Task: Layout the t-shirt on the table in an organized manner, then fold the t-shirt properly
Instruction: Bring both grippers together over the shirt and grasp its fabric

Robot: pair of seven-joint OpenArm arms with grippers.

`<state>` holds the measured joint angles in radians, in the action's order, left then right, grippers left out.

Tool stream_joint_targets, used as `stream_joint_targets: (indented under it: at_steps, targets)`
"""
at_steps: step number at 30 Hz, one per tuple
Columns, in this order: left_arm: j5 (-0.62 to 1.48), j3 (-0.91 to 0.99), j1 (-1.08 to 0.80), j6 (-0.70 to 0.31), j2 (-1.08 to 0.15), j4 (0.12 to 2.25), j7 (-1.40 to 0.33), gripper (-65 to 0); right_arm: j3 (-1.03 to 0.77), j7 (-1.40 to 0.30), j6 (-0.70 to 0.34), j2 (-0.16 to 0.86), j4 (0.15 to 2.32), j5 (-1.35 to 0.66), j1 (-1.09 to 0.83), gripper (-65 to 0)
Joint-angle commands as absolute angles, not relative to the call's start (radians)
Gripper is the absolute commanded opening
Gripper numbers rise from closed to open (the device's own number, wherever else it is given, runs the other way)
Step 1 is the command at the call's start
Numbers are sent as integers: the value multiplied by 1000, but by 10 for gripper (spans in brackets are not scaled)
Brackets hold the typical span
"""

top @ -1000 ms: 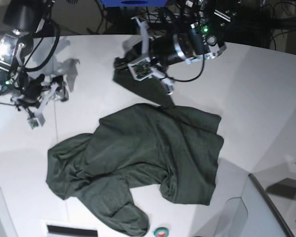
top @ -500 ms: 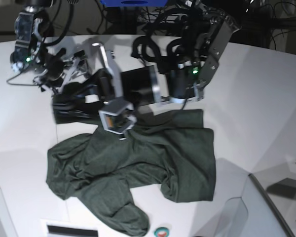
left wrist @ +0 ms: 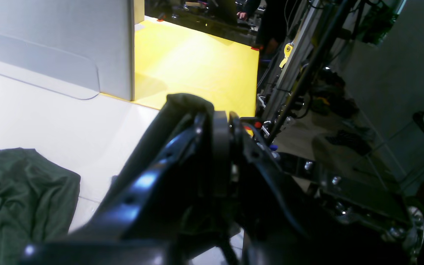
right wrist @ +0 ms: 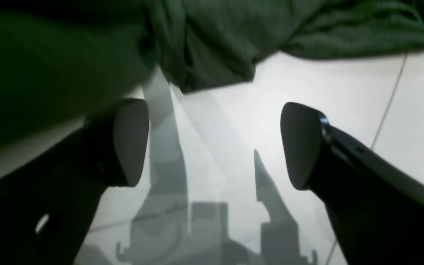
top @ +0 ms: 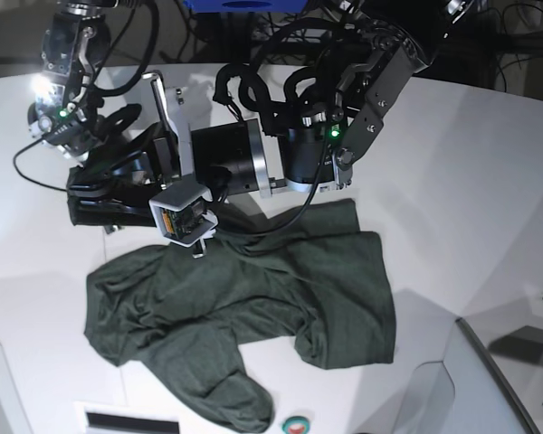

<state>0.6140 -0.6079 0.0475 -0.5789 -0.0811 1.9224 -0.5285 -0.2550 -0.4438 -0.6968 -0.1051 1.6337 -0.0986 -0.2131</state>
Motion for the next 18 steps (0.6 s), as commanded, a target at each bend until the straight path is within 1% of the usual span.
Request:
stream_joint_targets:
  at_steps: [1,8,12,18]
  targets:
    - [639,-605,64,-585,-70,1942,-501,-650,-252,-418,-698,-107,1656,-117,-203,-134]
    - [638,-604,70,-584,-67,1936,-501,-650,-246,-464,-698,-113,1692,-222,-225,-134]
    - [638,-605,70,-584,-65,1936,-501,-650,-154,-467,-698,-104,1705,-229,-220,-138]
    - [634,-605,70,-584,-67,1934,-501,-650,-84,-467,-698,-111,1725,-229,-217,-141]
